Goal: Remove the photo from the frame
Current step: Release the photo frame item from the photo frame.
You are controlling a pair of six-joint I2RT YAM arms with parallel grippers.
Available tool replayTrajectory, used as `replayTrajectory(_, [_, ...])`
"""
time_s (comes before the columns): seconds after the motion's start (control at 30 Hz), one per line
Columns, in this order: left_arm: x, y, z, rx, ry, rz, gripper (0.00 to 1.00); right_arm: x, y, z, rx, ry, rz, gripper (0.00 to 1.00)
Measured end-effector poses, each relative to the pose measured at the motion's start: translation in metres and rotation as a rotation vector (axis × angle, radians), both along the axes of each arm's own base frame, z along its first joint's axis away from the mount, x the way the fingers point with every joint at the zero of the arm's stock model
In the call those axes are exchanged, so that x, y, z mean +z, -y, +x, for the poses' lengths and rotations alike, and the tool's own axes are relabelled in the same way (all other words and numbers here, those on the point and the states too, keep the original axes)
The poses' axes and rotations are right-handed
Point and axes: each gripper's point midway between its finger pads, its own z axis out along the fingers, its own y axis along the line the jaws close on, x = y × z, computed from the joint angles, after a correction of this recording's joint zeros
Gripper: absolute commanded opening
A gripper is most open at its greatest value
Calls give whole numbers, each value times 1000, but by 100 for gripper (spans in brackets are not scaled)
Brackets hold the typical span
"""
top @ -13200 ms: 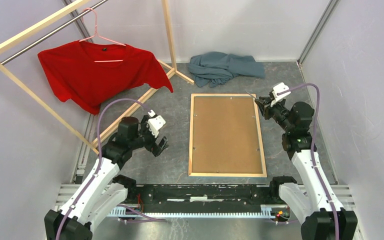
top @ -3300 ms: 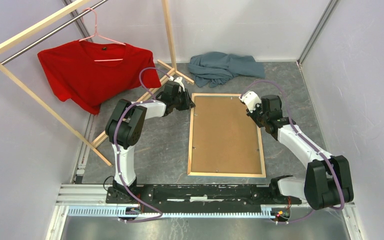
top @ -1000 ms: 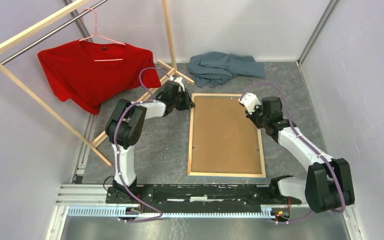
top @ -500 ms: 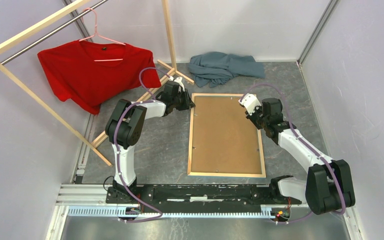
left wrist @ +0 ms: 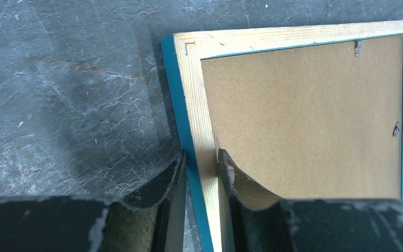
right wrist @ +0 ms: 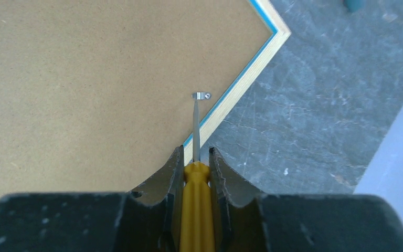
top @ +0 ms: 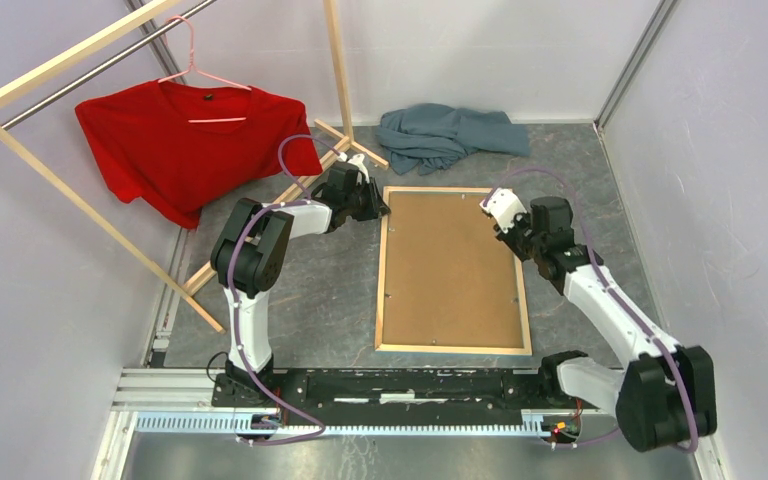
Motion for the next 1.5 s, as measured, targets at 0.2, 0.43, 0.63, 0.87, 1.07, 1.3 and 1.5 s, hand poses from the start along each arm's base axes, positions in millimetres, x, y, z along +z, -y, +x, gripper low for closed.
replayTrajectory(0.2, [0, 0, 0, 0, 0, 0, 6, 32, 2, -13, 40, 86, -14, 0])
replayTrajectory(0.43, [0, 0, 0, -3, -1, -3, 6, 24, 2, -41, 137, 49, -54, 0])
replayTrajectory(0.63, [0, 0, 0, -3, -1, -3, 6, 4, 7, -62, 183, -7, -101, 0])
replayTrajectory(0.87, [0, 0, 0, -3, -1, -3, 6, -7, 9, -62, 165, -14, -103, 0])
replayTrajectory(1.07, [0, 0, 0, -3, -2, -3, 6, -9, 13, -76, 211, -53, -142, 0])
replayTrajectory(1.3, [-1, -1, 1, -2, -1, -5, 6, 15, 11, -98, 336, -60, -190, 0])
replayTrajectory(1.5, [-1, -1, 1, -1, -1, -4, 6, -1, 10, -131, 464, -200, -213, 0])
